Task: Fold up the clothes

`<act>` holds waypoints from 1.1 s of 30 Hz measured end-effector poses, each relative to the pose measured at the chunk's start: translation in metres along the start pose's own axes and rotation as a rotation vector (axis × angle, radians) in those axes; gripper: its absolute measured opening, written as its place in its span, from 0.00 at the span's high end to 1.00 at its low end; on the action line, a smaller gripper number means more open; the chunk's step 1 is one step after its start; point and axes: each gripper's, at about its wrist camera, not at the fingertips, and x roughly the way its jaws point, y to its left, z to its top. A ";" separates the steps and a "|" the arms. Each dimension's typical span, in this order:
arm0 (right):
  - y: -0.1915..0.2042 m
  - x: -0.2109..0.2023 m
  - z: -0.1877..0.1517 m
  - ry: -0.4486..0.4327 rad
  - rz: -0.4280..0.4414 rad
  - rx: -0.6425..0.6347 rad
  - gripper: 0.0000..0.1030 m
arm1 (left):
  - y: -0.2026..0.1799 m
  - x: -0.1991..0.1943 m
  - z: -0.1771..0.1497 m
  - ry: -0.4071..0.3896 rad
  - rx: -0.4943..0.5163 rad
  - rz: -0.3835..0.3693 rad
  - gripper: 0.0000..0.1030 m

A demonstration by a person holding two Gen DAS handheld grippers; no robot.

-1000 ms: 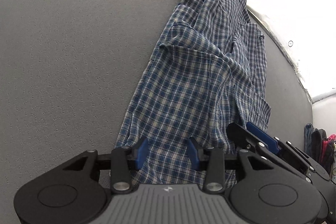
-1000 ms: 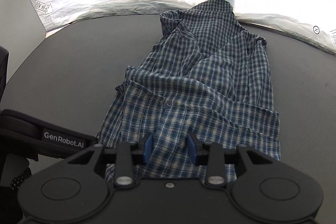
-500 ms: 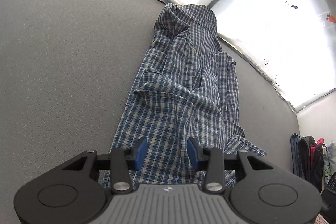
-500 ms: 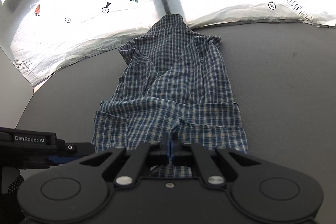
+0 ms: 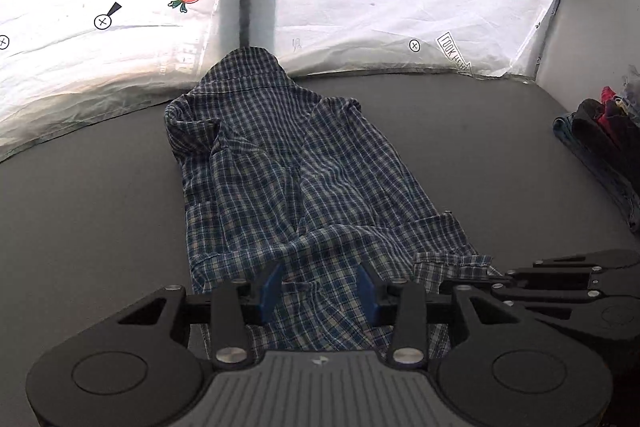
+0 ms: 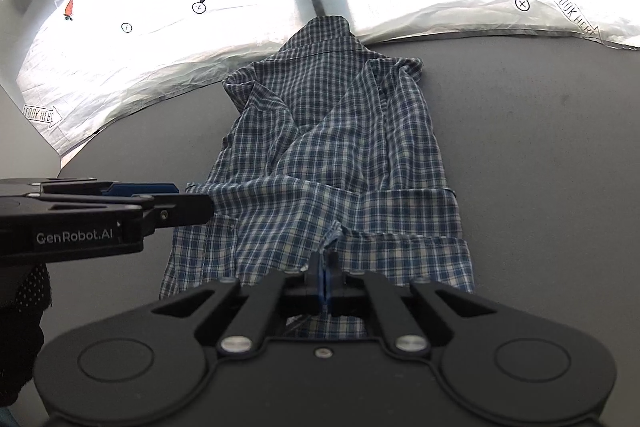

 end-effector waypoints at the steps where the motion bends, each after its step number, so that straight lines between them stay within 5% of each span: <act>1: 0.000 0.001 0.000 0.003 0.000 0.001 0.98 | -0.001 0.004 0.001 0.012 0.027 -0.007 0.58; 5: -0.002 0.005 0.001 0.015 -0.001 0.005 0.98 | 0.001 0.024 -0.002 0.079 0.099 -0.022 0.58; 16: -0.004 0.012 0.001 0.036 -0.008 0.006 0.98 | 0.026 0.041 -0.004 0.144 0.004 -0.152 0.57; 17: -0.004 0.012 0.001 0.037 -0.009 0.004 0.98 | 0.026 0.041 -0.005 0.140 -0.001 -0.156 0.60; 20: -0.003 0.012 0.001 0.036 -0.011 0.000 0.98 | 0.026 0.039 -0.008 0.123 -0.015 -0.178 0.88; 23: -0.003 0.011 0.000 0.030 -0.013 0.001 0.98 | 0.020 0.031 -0.009 0.068 -0.003 -0.188 0.95; 28: -0.004 0.006 0.001 0.011 -0.023 0.002 0.98 | 0.017 0.027 -0.002 0.001 -0.065 -0.178 0.94; 33: -0.005 0.003 0.001 0.003 -0.020 0.015 0.98 | 0.007 0.041 -0.004 0.042 -0.055 -0.069 0.74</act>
